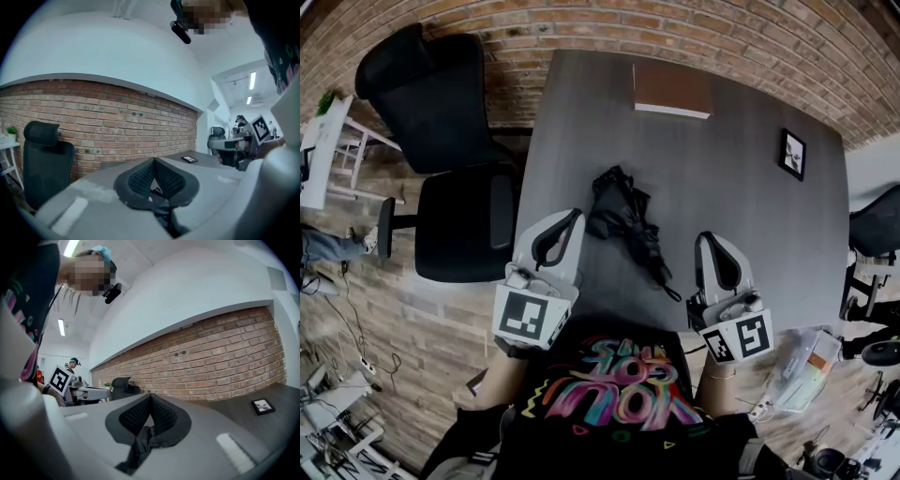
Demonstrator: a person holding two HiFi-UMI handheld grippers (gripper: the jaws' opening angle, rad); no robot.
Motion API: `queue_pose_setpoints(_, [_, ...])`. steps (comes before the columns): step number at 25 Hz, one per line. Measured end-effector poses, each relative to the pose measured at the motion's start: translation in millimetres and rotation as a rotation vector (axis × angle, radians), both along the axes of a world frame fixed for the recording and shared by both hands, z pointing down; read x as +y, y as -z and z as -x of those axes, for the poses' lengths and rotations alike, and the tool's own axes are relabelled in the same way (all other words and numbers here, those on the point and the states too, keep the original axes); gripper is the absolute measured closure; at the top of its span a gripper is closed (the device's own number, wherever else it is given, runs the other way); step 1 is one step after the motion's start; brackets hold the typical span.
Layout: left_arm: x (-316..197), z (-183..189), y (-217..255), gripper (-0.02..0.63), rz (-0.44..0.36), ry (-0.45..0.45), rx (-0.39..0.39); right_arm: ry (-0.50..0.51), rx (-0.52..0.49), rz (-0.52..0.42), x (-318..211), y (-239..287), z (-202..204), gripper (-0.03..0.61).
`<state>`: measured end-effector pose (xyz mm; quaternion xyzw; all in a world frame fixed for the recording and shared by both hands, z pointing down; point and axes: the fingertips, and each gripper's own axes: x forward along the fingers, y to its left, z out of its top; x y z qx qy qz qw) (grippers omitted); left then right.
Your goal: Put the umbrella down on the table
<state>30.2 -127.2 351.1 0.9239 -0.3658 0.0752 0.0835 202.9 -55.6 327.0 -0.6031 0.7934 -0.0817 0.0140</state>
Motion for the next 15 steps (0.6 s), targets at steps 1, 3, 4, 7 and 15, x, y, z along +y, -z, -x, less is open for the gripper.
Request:
queue_pose_setpoints(1, [0.0, 0.3, -0.2, 0.614, 0.0, 0.001, 0.001, 0.001, 0.0, 0.002, -0.5, -0.8, 0.3, 0.577])
queue_pose_setpoints(3, [0.5, 0.8, -0.5, 0.614, -0.001, 0.002, 0.003, 0.006, -0.001, 0.004, -1.1, -1.6, 0.8, 0.577])
queue_pose_setpoints(4, [1.0, 0.7, -0.8, 0.614, 0.0, 0.002, 0.002, 0.009, -0.003, 0.004, -1.2, -1.5, 0.8, 0.577])
queue_pose_setpoints(7, [1.3, 0.4, -1.1, 0.614, 0.004, 0.002, 0.001, 0.011, -0.009, -0.002, -3.0, 0.2, -0.1, 0.577])
queue_pose_setpoints(15, [2.5, 0.3, 1.4, 0.614, 0.002, 0.006, 0.0, 0.014, -0.013, -0.009, -5.4, 3.0, -0.8, 0.577])
